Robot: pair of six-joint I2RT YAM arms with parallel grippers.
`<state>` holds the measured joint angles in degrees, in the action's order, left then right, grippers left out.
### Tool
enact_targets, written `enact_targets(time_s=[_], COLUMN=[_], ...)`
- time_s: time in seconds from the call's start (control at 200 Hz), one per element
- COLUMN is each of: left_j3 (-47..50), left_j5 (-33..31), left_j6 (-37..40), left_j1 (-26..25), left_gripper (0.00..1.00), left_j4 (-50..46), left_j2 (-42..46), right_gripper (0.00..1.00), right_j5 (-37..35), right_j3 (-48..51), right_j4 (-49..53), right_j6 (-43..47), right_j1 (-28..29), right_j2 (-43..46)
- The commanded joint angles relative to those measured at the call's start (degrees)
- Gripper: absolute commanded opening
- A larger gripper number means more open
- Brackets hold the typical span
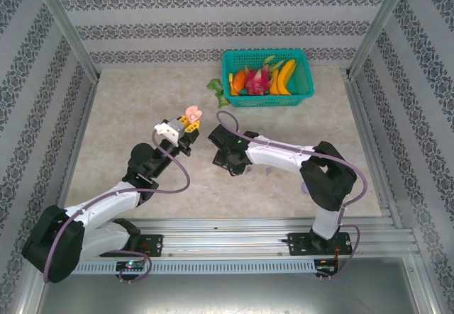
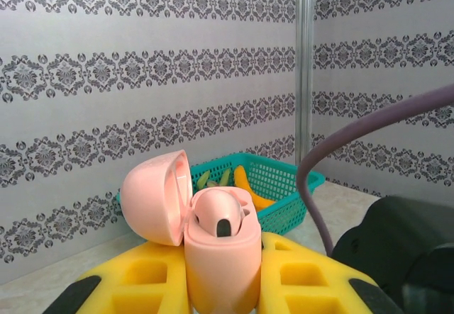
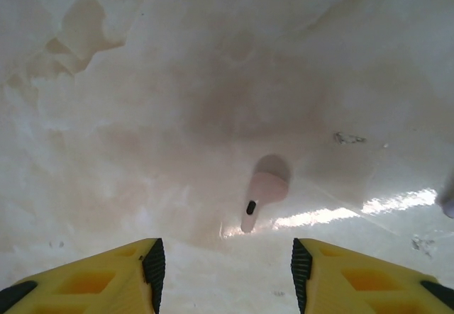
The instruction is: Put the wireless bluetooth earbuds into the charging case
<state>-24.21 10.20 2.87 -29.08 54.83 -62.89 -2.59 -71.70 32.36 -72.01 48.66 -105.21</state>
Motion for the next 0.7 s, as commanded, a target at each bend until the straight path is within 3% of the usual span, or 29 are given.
enact_targets(time_s=[0.0, 0.395, 0.694], left_j3=[0.54, 0.86, 0.83], left_j5=[0.12, 0.48, 0.63], left_j6=[-0.94, -1.47, -1.91], left_j1=[1.01, 1.91, 2.19], left_gripper=[0.0, 0.0, 0.0], left_j4=[0.99, 1.62, 1.75], left_j2=[1.49, 1.81, 1.74], right_gripper=[0.51, 0.44, 0.32], right_j5=[-3.49, -4.71, -3.26], right_j3=[-3.17, -6.28, -6.08], right_j4=[4.53, 7.47, 6.52], right_j6=[-2.7, -0.36, 4.67], right_j1=[0.73, 0.95, 1.0], right_j2=[-3.15, -9.02, -9.75])
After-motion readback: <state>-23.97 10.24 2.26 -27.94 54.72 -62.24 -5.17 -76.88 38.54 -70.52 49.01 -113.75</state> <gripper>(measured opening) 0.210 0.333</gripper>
